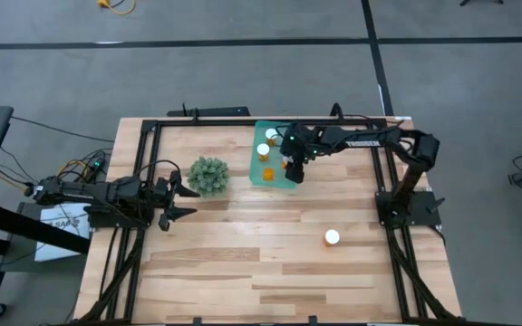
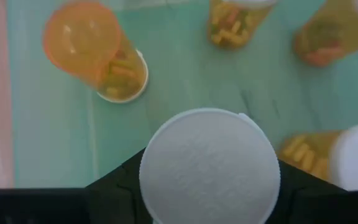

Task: Pick and place pill bottles into a basket
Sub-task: Put the orange pill bottle into the green bin

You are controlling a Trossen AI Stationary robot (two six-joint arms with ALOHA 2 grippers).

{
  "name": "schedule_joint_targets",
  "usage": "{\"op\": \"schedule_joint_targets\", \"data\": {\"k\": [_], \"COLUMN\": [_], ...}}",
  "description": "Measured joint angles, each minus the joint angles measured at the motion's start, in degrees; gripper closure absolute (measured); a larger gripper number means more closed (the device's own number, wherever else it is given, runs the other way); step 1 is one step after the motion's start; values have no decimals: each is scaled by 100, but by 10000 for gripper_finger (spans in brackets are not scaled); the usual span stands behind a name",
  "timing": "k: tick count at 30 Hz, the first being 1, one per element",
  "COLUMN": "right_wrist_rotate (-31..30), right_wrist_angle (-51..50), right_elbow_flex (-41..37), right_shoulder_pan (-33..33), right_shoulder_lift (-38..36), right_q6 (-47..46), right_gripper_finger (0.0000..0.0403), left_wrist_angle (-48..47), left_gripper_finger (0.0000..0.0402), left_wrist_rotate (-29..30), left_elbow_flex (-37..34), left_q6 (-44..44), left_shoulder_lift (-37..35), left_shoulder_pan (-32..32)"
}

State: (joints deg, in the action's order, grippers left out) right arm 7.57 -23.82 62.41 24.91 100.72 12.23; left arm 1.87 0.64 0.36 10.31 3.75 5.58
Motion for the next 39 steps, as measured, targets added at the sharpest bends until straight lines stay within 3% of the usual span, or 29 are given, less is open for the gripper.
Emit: {"op": "schedule_joint_targets", "data": {"k": [6,16,24,31,39], "right_wrist_rotate": [-7,-17,-34,-353,-1449], "right_wrist_angle": [76,4,-988,-2159,-3523], "right_elbow_flex": [2,84,735,923,877], "right_shoulder_pan": [0,11,-271,-1124,-2935], "right_shoulder_lift": [187,112,-277,-1738,-2996], "right_q6": [35,-11,324,192,-1275], "right_gripper_finger": [227,111,87,95,97], "left_wrist_angle": [1,0,0,0,2], "left_gripper_finger": [171,171,171,171,171], "left_wrist_rotate": [2,2,1,4,2], "left_elbow_flex": [1,1,0,0,2], "left_q6": [-1,0,-1,2,2], "left_shoulder_lift": [0,0,0,-2,0], "left_shoulder_pan": [2,1,2,2,2]}}
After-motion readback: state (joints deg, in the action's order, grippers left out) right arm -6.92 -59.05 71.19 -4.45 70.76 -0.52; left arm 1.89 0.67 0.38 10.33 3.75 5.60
